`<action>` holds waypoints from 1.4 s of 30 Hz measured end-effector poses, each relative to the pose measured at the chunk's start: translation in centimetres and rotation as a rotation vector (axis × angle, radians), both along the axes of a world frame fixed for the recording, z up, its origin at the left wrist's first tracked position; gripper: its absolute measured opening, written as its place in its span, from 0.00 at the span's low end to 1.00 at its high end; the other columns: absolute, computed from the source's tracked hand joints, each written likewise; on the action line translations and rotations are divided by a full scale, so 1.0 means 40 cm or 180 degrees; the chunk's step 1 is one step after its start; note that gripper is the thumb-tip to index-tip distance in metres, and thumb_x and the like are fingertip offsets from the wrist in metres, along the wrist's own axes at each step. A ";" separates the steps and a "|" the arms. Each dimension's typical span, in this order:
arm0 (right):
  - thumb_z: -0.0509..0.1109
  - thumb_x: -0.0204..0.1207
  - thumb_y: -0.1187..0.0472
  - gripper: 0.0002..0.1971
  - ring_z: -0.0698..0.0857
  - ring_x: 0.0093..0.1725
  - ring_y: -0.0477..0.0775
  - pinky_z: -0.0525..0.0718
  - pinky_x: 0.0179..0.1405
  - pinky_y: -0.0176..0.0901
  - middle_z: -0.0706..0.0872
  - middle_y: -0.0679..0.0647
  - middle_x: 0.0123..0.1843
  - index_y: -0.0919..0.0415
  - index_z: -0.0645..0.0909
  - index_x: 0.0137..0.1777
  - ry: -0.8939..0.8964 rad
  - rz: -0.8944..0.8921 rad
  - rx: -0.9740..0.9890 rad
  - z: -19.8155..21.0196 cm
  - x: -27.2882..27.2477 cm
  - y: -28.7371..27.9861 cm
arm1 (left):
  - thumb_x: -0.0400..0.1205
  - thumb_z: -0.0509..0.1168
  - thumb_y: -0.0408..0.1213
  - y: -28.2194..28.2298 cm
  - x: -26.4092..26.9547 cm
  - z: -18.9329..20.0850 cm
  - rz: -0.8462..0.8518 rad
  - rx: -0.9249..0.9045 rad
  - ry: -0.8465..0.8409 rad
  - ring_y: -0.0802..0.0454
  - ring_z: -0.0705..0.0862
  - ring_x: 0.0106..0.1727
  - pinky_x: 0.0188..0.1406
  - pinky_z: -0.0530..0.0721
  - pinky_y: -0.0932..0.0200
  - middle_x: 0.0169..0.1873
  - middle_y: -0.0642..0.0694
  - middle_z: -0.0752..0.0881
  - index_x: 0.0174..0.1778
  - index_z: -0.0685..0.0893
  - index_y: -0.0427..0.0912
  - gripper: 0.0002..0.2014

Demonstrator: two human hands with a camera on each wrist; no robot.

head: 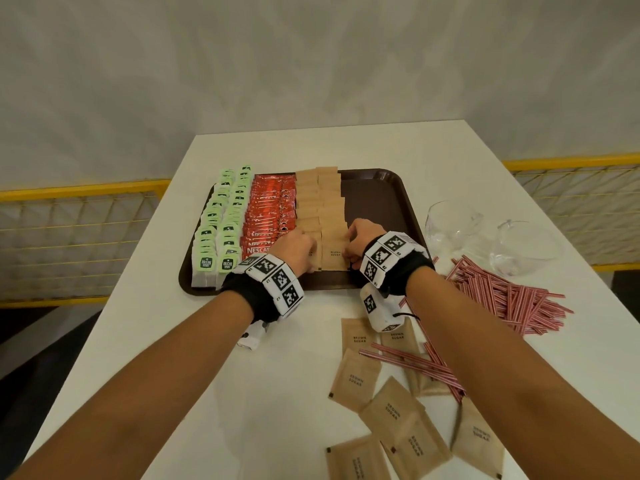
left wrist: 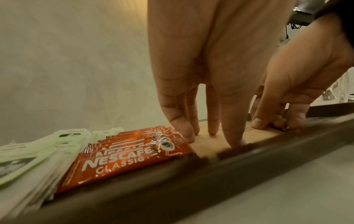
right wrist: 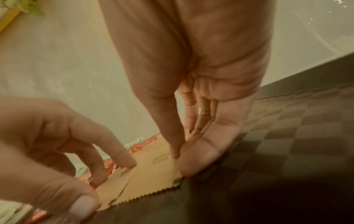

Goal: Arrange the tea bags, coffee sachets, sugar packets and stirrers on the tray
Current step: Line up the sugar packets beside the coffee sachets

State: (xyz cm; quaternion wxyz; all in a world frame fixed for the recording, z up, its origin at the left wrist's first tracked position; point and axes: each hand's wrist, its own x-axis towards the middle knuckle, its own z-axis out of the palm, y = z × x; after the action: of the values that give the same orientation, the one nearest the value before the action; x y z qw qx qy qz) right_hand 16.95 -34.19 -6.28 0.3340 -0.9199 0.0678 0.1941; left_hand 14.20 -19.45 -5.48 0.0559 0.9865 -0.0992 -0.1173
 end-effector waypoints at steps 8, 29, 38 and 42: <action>0.73 0.72 0.66 0.18 0.86 0.53 0.61 0.86 0.53 0.54 0.82 0.59 0.55 0.60 0.72 0.59 -0.0290 -0.0024 0.0143 0.037 -0.029 -0.027 | 0.78 0.69 0.40 -0.008 -0.036 0.029 0.0026 -0.0139 -0.0005 0.42 0.74 0.68 0.66 0.72 0.52 0.66 0.42 0.74 0.69 0.78 0.43 0.22; 0.81 0.65 0.53 0.33 0.77 0.64 0.58 0.77 0.59 0.46 0.74 0.58 0.66 0.61 0.74 0.69 -0.0023 0.1625 -0.1149 0.059 -0.345 -0.055 | 0.70 0.76 0.50 -0.067 -0.347 0.014 -0.0392 -0.0595 0.1247 0.55 0.72 0.44 0.45 0.71 0.60 0.47 0.50 0.72 0.63 0.71 0.48 0.30; 0.79 0.67 0.60 0.25 0.77 0.60 0.56 0.73 0.50 0.42 0.75 0.57 0.63 0.59 0.75 0.63 -0.0174 0.1487 -0.0905 0.048 -0.326 -0.047 | 0.76 0.72 0.39 -0.037 -0.345 0.011 -0.0039 -0.0892 0.1134 0.52 0.76 0.47 0.46 0.74 0.60 0.47 0.48 0.77 0.59 0.75 0.42 0.19; 0.76 0.69 0.63 0.21 0.78 0.53 0.54 0.76 0.43 0.42 0.79 0.55 0.59 0.57 0.72 0.59 -0.0102 0.1380 -0.0680 0.046 -0.317 -0.062 | 0.77 0.71 0.38 -0.025 -0.338 0.010 0.0150 -0.1042 0.1075 0.52 0.78 0.48 0.47 0.75 0.62 0.50 0.48 0.77 0.68 0.71 0.43 0.25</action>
State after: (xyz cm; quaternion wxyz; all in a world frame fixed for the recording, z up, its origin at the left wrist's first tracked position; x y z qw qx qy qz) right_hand 4.25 -36.69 -4.43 0.1864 -0.9460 -0.1164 0.2384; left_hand 0.68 -20.46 -5.08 0.2336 0.9328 -0.0832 -0.2616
